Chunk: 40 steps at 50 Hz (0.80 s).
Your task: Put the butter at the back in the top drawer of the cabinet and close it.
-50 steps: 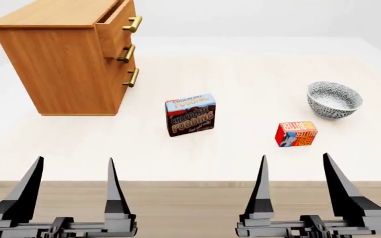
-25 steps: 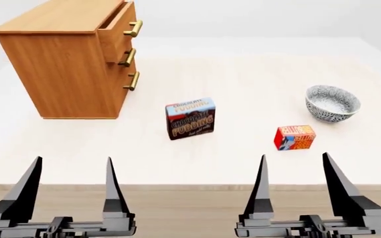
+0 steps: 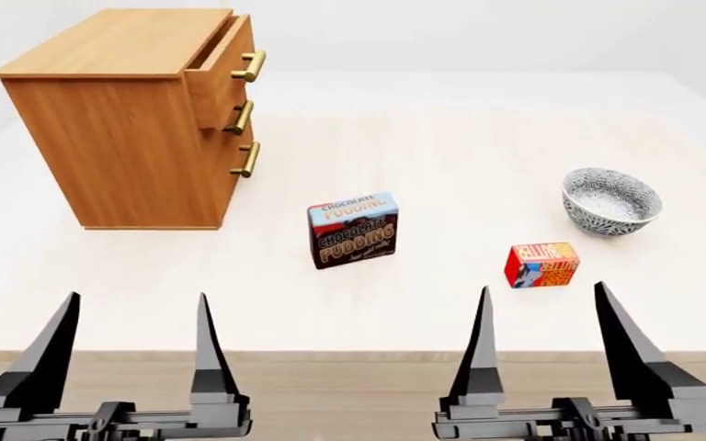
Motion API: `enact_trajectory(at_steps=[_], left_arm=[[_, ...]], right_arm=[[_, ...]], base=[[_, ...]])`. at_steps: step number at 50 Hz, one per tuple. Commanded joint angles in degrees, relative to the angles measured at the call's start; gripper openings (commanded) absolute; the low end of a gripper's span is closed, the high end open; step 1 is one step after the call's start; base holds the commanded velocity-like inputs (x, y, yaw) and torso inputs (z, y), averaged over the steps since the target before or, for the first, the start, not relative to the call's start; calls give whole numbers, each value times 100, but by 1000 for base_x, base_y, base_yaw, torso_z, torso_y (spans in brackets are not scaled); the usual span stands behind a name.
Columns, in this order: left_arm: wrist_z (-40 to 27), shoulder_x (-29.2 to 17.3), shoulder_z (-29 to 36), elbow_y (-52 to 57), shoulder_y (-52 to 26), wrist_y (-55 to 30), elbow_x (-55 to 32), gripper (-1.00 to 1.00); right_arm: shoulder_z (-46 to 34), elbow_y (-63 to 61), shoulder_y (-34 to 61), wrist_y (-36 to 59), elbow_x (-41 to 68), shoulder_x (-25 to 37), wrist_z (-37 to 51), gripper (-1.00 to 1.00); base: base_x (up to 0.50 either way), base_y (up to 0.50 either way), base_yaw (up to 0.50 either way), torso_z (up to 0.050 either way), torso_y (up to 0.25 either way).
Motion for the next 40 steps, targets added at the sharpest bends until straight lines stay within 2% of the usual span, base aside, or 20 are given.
enact_trajectory(at_steps=[1, 10, 12, 40], left_arm=[[-53, -52, 36, -28, 0, -2, 12, 100], [-88, -87, 48, -65, 10, 88, -30, 100], [-94, -94, 46, -70, 27, 136, -59, 100], [-192, -196, 128, -16, 54, 165, -89, 100]], right_arm=[[-44, -12, 5, 2, 9, 44, 54, 100], [-46, -27, -4, -45, 59, 81, 92, 100], [-29, -47, 28, 87, 121, 78, 96, 100], [-124, -119, 49, 151, 124, 197, 193, 100]], base=[[0, 0, 0, 50, 0], [0, 0, 0, 50, 0], [0, 0, 0, 0, 0], [500, 0, 0, 0, 0]])
